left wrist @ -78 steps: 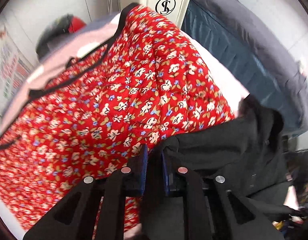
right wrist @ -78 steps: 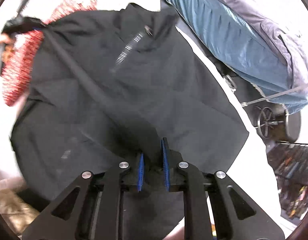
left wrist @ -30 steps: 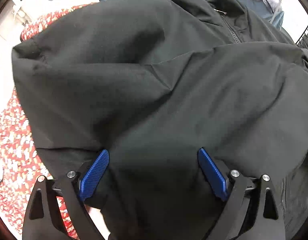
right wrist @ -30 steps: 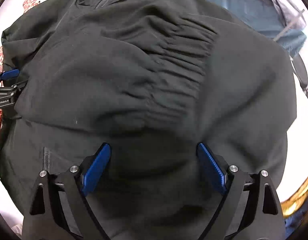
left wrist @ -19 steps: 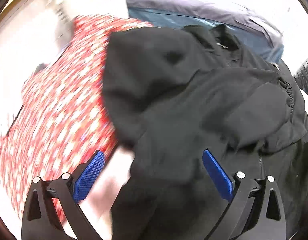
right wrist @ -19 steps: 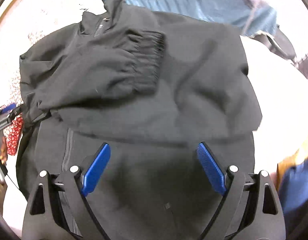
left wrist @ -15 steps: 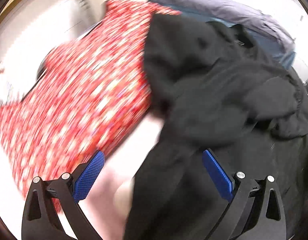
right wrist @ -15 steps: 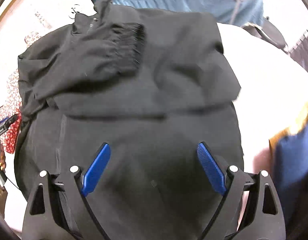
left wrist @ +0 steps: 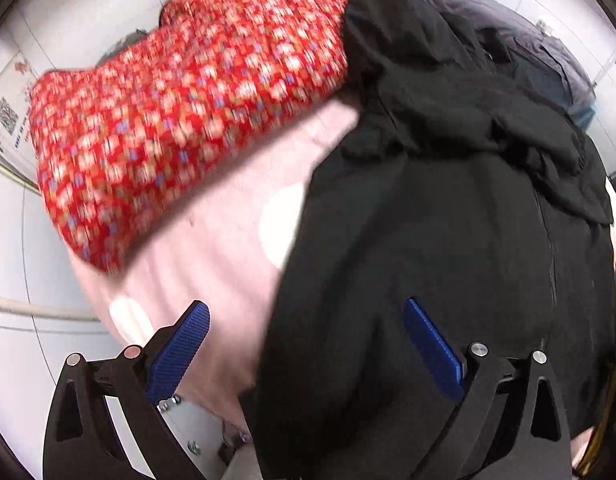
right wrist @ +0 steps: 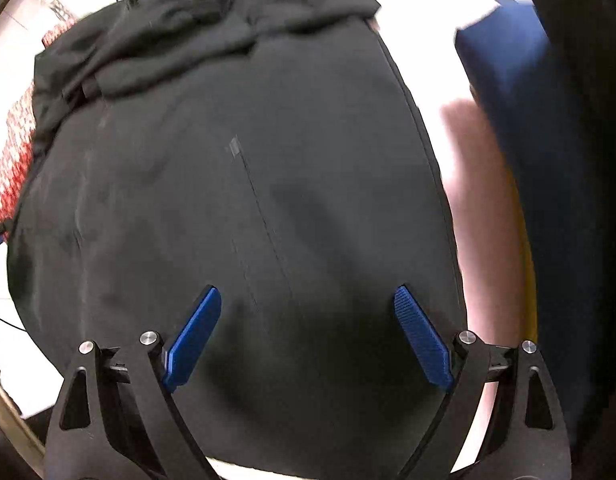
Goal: Fold large clothes
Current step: 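Press and smooth the folded jacket with both open tools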
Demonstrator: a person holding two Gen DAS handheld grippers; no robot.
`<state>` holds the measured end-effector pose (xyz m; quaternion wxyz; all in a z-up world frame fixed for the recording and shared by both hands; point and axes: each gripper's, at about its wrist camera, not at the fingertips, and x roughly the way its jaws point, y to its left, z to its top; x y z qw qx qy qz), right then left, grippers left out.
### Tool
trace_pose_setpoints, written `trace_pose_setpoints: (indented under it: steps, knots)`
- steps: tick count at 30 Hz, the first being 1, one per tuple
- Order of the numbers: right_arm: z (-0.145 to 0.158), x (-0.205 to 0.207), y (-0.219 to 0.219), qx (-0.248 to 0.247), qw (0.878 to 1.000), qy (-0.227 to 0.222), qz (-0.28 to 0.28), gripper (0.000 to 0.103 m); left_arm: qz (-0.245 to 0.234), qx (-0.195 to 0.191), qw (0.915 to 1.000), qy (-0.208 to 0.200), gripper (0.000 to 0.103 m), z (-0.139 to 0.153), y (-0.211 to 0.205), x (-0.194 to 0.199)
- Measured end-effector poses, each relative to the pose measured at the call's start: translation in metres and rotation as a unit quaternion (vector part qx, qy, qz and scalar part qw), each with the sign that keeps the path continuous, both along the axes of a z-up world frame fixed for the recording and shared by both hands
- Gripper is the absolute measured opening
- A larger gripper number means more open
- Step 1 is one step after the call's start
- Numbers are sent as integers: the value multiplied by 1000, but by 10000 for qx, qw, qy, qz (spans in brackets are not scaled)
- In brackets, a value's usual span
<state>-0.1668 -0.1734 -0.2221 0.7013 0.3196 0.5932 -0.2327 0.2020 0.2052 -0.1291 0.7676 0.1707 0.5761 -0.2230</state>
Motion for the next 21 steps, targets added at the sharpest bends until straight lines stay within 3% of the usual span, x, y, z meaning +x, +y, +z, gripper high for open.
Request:
trace_pose_setpoints:
  steps: [8,12,16,21]
  knots:
    - [-27,-53,34,279,9989,355,147,87,-500,244,9967,594,95,-34,16,-57]
    - [-26,-63,49,185,9981,408,420,88,-879,399,9939,533,95,-38,19,-83]
    - [-16,-79,55,84,9984,272,479,88,-963,154,9934,599,95,-28,32,-93]
    - [17,-114,48,-443,9989,-145,72,88,-729,-49,9956,590,88,-13,71,-88]
